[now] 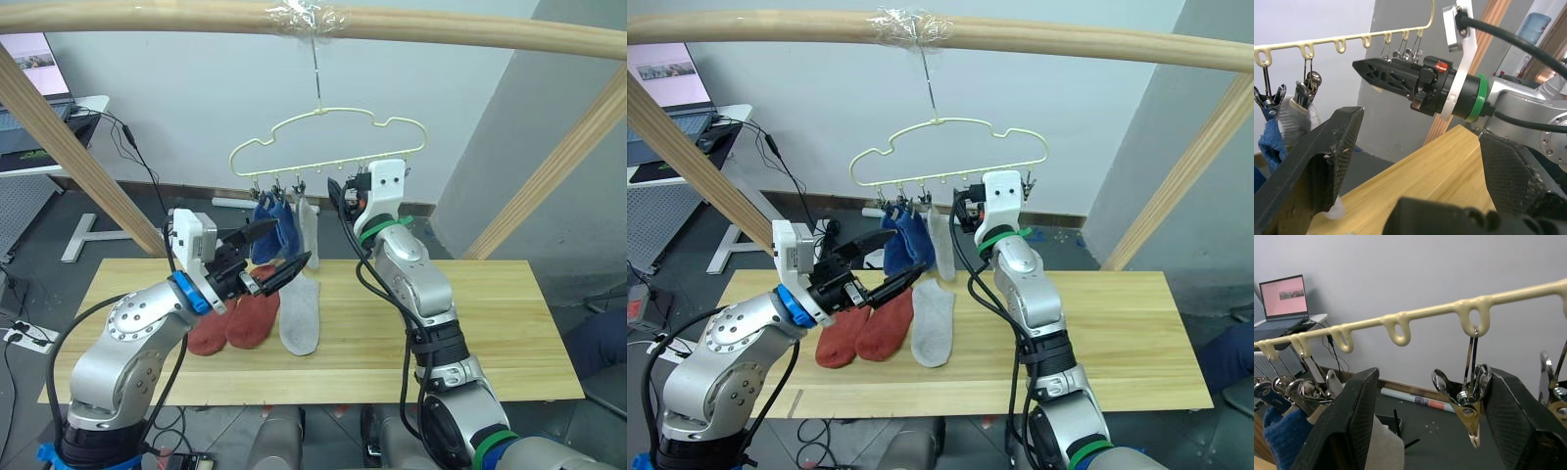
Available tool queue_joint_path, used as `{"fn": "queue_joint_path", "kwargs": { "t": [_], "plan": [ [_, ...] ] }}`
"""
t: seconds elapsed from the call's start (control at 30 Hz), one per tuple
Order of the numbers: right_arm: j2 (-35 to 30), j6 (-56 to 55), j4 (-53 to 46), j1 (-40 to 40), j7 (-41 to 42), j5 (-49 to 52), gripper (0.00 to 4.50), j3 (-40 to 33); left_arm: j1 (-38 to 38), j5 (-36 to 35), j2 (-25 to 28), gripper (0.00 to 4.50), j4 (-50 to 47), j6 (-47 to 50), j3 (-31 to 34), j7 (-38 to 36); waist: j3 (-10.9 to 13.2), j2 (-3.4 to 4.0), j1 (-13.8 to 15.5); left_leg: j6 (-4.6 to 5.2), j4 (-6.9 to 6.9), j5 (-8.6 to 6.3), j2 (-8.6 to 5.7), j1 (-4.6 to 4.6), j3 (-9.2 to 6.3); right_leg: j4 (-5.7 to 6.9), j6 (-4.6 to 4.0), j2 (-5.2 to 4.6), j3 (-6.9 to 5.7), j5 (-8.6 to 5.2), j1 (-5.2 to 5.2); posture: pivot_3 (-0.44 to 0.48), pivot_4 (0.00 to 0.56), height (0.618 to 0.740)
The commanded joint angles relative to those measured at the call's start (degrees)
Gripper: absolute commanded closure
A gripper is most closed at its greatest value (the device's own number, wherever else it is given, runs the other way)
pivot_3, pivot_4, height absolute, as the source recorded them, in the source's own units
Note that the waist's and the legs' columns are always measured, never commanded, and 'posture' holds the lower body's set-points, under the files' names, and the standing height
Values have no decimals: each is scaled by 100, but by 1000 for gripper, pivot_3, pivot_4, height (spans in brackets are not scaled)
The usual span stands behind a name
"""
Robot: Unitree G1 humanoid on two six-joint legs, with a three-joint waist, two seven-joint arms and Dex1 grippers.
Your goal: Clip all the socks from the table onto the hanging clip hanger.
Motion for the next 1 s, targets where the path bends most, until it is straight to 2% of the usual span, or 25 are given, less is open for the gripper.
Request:
{"fn": "queue_joint_path", "kwargs": {
  "t": [0.03,0.47,0.57,0.77,0.83,0.87,1.0],
  "plan": [
    [243,-228,-108,-278,-26,86,1276,24,-71,-24,-16,199,-261,-131,94,43,0,0,0,0,0,0,0,0,0,0,0,0,-1,0,0,240,219,740],
    [245,-331,-41,-334,-38,110,1276,42,-190,-11,-56,199,-268,-205,73,128,0,1,2,0,-1,0,0,-1,0,-1,0,0,-1,0,0,241,220,740],
    [238,-337,-24,-328,-66,107,1830,26,-183,-13,-61,199,-274,-202,72,136,0,1,2,0,-1,0,0,-1,0,-1,0,0,0,0,0,242,221,740],
    [212,-349,26,-351,-119,93,3939,-25,-166,-23,-63,199,-285,-192,74,138,1,1,2,0,-1,0,0,-1,0,-1,0,0,0,0,0,243,223,740],
    [202,-354,42,-358,-114,92,4352,-40,-164,-28,-65,199,-289,-180,74,146,1,1,2,0,-1,0,0,0,1,-1,0,0,0,0,0,243,223,740],
    [186,-354,42,-357,-102,98,4487,-54,-163,-25,-66,199,-291,-178,72,150,1,1,2,0,-1,0,0,0,0,-1,0,0,0,0,0,243,223,740],
    [35,-303,-23,-320,35,126,4487,-91,-143,32,-75,199,-316,-185,37,189,1,2,2,0,0,0,0,-1,0,-1,0,0,0,0,0,245,223,740]
  ]
}}
